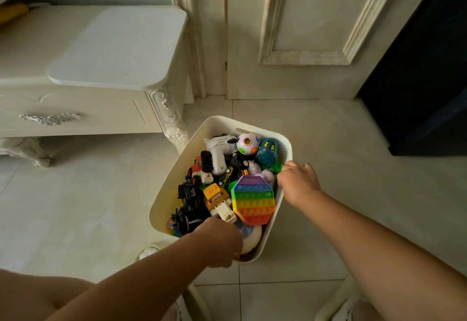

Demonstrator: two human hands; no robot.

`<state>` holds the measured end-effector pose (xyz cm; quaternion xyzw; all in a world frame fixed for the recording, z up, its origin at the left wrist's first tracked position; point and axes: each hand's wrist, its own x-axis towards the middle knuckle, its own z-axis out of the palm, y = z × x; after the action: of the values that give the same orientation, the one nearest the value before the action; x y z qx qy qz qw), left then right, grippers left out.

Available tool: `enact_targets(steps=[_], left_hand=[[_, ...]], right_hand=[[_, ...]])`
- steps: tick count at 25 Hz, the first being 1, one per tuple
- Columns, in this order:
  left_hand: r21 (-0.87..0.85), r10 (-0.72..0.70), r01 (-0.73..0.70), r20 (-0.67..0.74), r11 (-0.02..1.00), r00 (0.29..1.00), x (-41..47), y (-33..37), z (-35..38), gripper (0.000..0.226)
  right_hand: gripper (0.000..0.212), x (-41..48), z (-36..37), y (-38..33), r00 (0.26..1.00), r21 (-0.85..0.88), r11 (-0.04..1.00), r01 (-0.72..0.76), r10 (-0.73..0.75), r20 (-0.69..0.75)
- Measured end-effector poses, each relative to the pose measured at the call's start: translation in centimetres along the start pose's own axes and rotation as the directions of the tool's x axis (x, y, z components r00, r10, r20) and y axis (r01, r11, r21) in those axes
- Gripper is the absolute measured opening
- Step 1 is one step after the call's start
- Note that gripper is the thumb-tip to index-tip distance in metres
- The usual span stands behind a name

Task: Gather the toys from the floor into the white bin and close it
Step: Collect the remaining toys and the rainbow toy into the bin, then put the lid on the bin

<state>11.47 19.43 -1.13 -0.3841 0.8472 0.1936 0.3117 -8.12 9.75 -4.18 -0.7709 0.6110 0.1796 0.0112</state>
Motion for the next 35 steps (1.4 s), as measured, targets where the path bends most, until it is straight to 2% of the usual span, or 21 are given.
enact_targets(steps=[3, 7, 10, 11, 12, 13, 14, 15, 16, 18, 23, 25, 27, 29, 31, 32, 33, 34, 35], left_hand=[[0.063, 0.01, -0.008, -0.036, 0.998, 0.999, 1.2, -0.6, -0.4, 0.029], [0.051, -0.075, 0.082, -0.132, 0.995, 0.988, 3.6, -2.5, -1.6, 0.031], [-0.01, -0.17, 0.175, -0.284, 0.985, 0.944, 4.5, -5.5, -2.2, 0.025], [-0.103, -0.237, 0.213, -0.385, 0.972, 0.892, 4.7, -6.4, -2.2, 0.021], [-0.247, -0.339, 0.245, -0.49, 0.937, 0.803, 4.8, -7.1, -2.2, 0.022], [-0.452, -0.474, 0.235, -0.544, 0.861, 0.692, 5.0, -7.3, -2.0, 0.027], [-0.653, -0.603, 0.173, -0.521, 0.738, 0.605, 5.1, -6.8, -2.1, 0.032], [-0.797, -0.688, 0.1, -0.442, 0.595, 0.575, 5.4, -6.0, -2.3, 0.037], [-0.873, -0.707, 0.046, -0.361, 0.485, 0.609, 5.7, -5.0, -2.5, 0.041], [-0.895, -0.649, 0.033, -0.298, 0.446, 0.7, 6.4, -3.7, -2.1, 0.045], [-0.913, -0.72, 0.146, -0.193, 0.38, 0.666, 7.2, -5.7, -1.8, 0.075], [-0.903, -0.712, 0.153, -0.202, 0.402, 0.673, 7.6, -5.8, -2.0, 0.077], [-0.88, -0.689, 0.17, -0.214, 0.444, 0.692, 7.8, -6.0, -2.1, 0.075], [-0.839, -0.613, 0.186, -0.204, 0.511, 0.764, 7.6, -6.7, -2.6, 0.066], [-0.733, -0.5, 0.2, -0.215, 0.65, 0.839, 6.6, -8.0, -4.0, 0.053], [-0.689, -0.485, 0.219, -0.216, 0.69, 0.848, 5.7, -8.9, -5.1, 0.051], [-0.681, -0.507, 0.24, -0.221, 0.691, 0.833, 4.6, -10.0, -6.3, 0.051], [-0.699, -0.549, 0.252, -0.237, 0.669, 0.802, 3.4, -11.4, -7.8, 0.052], [-0.73, -0.597, 0.254, -0.254, 0.635, 0.761, 2.2, -12.7, -9.1, 0.053]], right_hand=[[0.031, -0.9, 0.5, 1.6, 0.995, -0.019, 0.996, -0.093, 0.093, 0.021], [0.026, -2.1, 1.3, 4.0, 0.968, -0.059, 0.97, -0.234, 0.238, 0.078], [0.027, -3.1, 1.5, 4.9, 0.954, -0.05, 0.958, -0.283, 0.287, 0.082], [0.029, -3.4, 1.5, 4.8, 0.958, -0.044, 0.961, -0.274, 0.277, 0.074], [0.032, -3.7, 1.7, 4.4, 0.962, -0.026, 0.965, -0.261, 0.262, 0.072], [0.038, -3.9, 2.0, 4.0, 0.965, 0.004, 0.968, -0.253, 0.252, 0.077], [0.043, -4.1, 2.3, 3.6, 0.965, 0.04, 0.967, -0.252, 0.249, 0.079], [0.046, -4.1, 2.5, 3.4, 0.965, 0.078, 0.964, -0.256, 0.25, 0.077], [0.048, -4.2, 2.5, 3.5, 0.965, 0.11, 0.96, -0.258, 0.251, 0.069], [0.05, -4.3, 2.5, 3.7, 0.97, 0.141, 0.96, -0.242, 0.233, 0.076], [0.049, -5.4, 2.3, 2.1, 0.976, 0.166, 0.966, -0.199, 0.18, 0.125], [0.048, -5.8, 2.4, 1.6, 0.967, 0.242, 0.939, -0.243, 0.216, 0.133], [0.048, -5.7, 2.1, 1.7, 0.946, 0.331, 0.893, -0.305, 0.243, 0.217], [0.051, -4.8, 0.8, 1.8, 0.914, 0.297, 0.906, -0.303, 0.187, 0.361], [0.056, -3.3, -2.1, 1.7, 0.837, 0.208, 0.952, -0.224, 0.079, 0.542], [0.057, -2.4, -4.1, 1.4, 0.79, 0.202, 0.958, -0.203, 0.038, 0.612], [0.055, -1.0, -6.1, 1.1, 0.763, 0.248, 0.945, -0.212, 0.002, 0.646], [0.052, 0.5, -8.1, 0.6, 0.769, 0.325, 0.913, -0.245, -0.021, 0.639], [0.048, 2.0, -10.1, 0.0, 0.807, 0.408, 0.873, -0.268, -0.028, 0.59]])
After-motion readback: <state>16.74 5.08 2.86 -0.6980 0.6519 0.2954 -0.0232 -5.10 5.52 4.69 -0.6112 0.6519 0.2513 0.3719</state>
